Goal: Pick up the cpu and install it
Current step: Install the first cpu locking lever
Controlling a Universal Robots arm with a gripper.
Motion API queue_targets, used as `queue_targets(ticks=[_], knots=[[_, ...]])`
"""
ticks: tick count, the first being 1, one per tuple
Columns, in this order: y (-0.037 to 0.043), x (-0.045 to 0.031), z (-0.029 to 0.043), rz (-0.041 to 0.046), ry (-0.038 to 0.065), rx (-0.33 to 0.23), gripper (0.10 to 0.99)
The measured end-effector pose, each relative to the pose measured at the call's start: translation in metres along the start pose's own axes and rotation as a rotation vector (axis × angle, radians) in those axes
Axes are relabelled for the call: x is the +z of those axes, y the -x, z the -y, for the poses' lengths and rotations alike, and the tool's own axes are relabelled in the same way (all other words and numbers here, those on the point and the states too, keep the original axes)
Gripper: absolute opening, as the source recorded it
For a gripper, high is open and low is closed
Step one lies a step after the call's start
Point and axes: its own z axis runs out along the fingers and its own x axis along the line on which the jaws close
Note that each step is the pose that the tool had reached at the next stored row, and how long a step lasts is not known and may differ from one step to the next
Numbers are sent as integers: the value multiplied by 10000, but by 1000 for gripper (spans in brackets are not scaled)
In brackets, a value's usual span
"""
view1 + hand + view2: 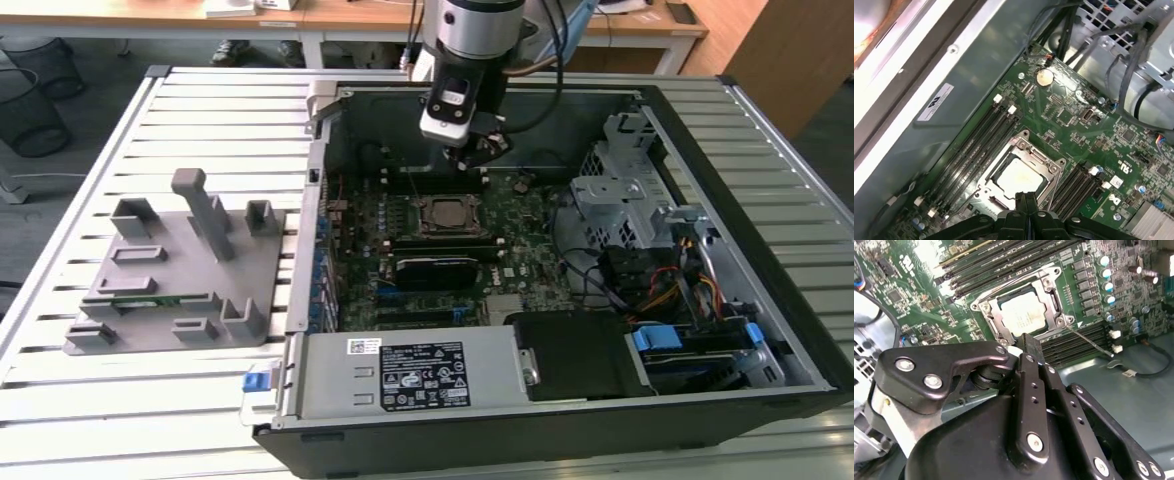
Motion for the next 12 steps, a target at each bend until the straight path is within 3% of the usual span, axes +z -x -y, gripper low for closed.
queue_targets(ticks=[12], knots=[[0,1,1,-34,-28,-1805,106]])
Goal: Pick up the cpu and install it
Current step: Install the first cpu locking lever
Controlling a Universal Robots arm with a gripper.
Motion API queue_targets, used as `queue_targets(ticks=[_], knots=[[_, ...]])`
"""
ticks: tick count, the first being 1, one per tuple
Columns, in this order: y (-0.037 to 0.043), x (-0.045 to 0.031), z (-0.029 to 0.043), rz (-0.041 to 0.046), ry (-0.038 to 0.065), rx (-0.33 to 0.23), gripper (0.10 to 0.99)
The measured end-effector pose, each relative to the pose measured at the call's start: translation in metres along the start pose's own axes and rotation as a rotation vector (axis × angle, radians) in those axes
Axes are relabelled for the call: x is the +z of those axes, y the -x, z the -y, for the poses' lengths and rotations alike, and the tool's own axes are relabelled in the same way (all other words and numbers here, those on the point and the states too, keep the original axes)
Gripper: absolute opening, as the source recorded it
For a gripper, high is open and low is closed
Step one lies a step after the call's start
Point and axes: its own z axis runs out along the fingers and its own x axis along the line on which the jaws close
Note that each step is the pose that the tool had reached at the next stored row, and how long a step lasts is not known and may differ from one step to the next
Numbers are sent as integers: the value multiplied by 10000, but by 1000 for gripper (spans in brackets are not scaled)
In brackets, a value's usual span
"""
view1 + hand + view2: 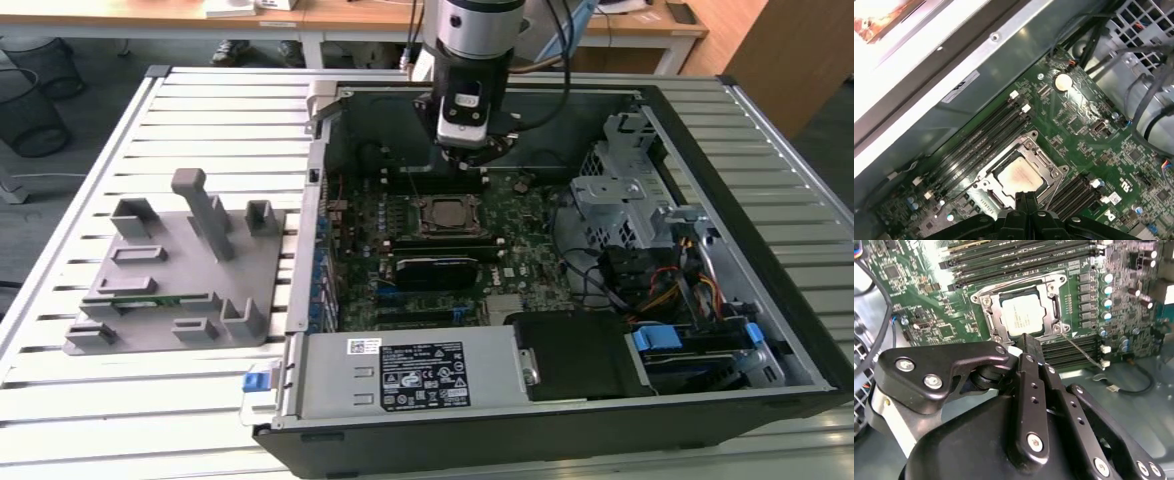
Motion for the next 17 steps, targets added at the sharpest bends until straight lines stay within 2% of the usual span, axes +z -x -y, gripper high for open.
queue_targets(ticks=[17], knots=[[0,2,0,-42,-33,-2219,106]])
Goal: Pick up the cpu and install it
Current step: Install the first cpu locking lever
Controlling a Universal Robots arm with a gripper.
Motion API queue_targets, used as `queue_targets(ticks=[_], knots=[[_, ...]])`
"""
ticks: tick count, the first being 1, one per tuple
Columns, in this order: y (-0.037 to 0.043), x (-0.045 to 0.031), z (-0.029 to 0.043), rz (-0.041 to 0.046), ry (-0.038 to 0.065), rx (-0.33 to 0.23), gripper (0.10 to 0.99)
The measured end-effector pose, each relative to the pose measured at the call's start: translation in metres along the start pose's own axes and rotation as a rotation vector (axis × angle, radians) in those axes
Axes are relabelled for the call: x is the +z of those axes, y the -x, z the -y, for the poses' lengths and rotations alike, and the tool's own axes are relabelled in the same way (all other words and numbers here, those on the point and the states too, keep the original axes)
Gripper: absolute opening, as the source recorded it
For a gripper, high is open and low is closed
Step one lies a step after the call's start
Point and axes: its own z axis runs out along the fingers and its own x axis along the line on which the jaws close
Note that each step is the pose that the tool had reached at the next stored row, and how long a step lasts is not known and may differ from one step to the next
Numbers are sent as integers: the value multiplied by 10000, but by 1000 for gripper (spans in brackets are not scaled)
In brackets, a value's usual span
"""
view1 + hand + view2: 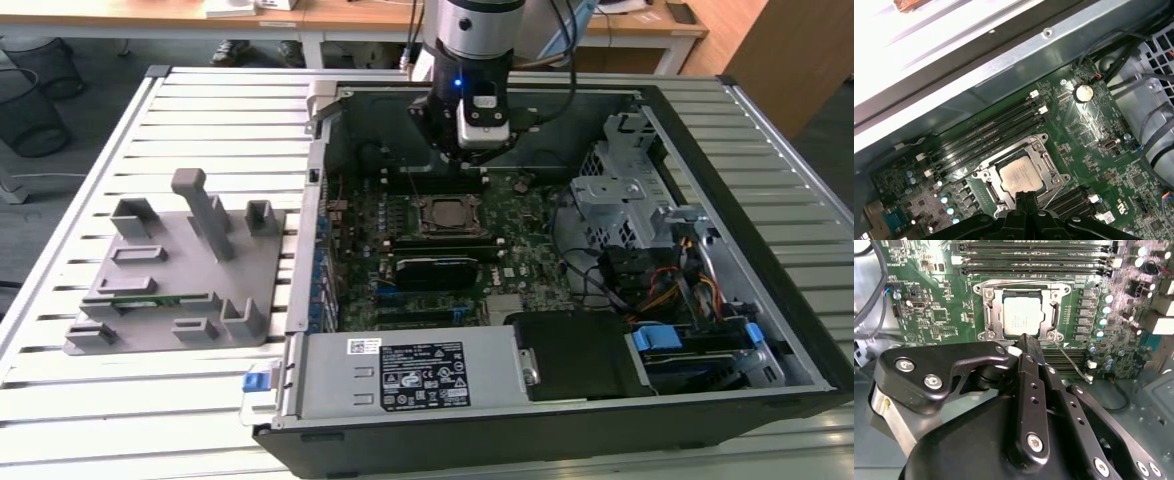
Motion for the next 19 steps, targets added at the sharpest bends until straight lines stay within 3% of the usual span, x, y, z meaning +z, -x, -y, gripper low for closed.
queue_targets(ticks=[14,19], knots=[[-1,0,2,-20,-16,-1062,106],[-2,0,2,-34,-28,-1797,106]])
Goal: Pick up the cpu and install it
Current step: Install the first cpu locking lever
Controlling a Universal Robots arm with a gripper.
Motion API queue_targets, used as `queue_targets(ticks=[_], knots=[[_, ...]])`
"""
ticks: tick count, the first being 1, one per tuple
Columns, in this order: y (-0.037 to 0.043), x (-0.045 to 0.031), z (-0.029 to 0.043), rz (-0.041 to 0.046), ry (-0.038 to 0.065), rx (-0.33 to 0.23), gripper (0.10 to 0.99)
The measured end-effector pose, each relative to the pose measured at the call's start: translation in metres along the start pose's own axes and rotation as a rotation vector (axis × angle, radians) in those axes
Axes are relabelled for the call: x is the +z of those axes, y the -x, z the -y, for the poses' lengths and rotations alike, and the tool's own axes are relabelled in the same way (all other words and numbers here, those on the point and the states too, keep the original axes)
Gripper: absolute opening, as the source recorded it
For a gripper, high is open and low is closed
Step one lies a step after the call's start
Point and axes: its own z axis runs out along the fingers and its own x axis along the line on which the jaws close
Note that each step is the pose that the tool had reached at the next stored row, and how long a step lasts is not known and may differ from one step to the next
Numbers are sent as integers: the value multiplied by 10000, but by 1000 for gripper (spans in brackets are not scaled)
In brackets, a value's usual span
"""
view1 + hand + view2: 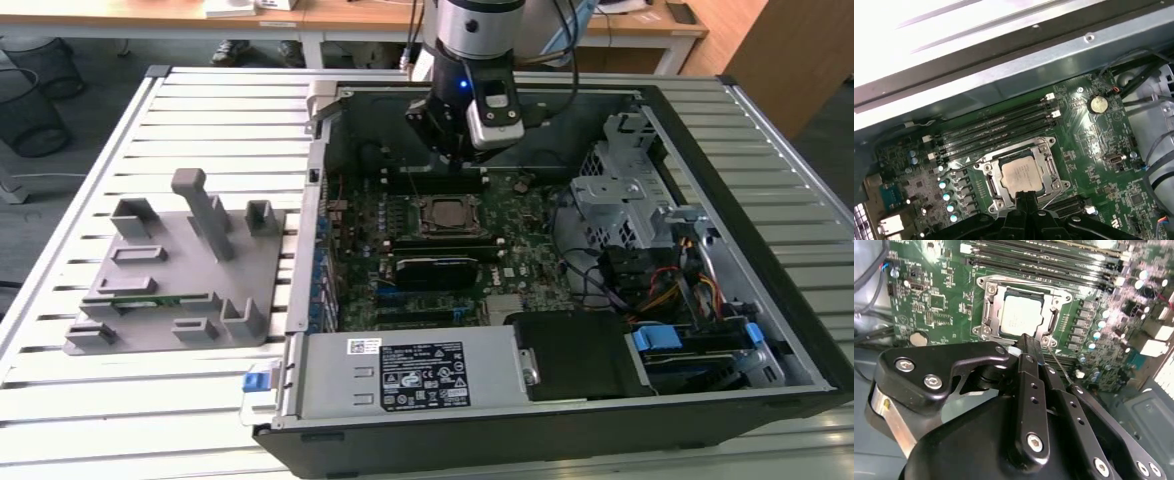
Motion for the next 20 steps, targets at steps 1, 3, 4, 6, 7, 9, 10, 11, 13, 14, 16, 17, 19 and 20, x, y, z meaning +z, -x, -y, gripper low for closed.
queue_targets(ticks=[1,3,4,6,7,9,10,11,13,14,16,17,19,20], knots=[[0,0,0,-3,-3,-182,106],[0,0,0,-10,-8,-541,106],[0,0,0,-13,-11,-721,106],[0,0,0,-21,-17,-1098,106],[0,0,0,-25,-20,-1275,106],[0,1,0,-31,-25,-1635,106],[0,1,0,-34,-28,-1811,106],[0,1,0,-37,-30,-1970,106],[0,1,0,-43,-34,-2255,106],[0,1,0,-46,-37,-2372,106],[-19,2,6,-46,-34,-2482,106],[-38,2,13,-42,-34,-2494,106],[-88,2,30,-29,-31,-2501,106],[-112,3,38,-21,-29,-2505,106]])
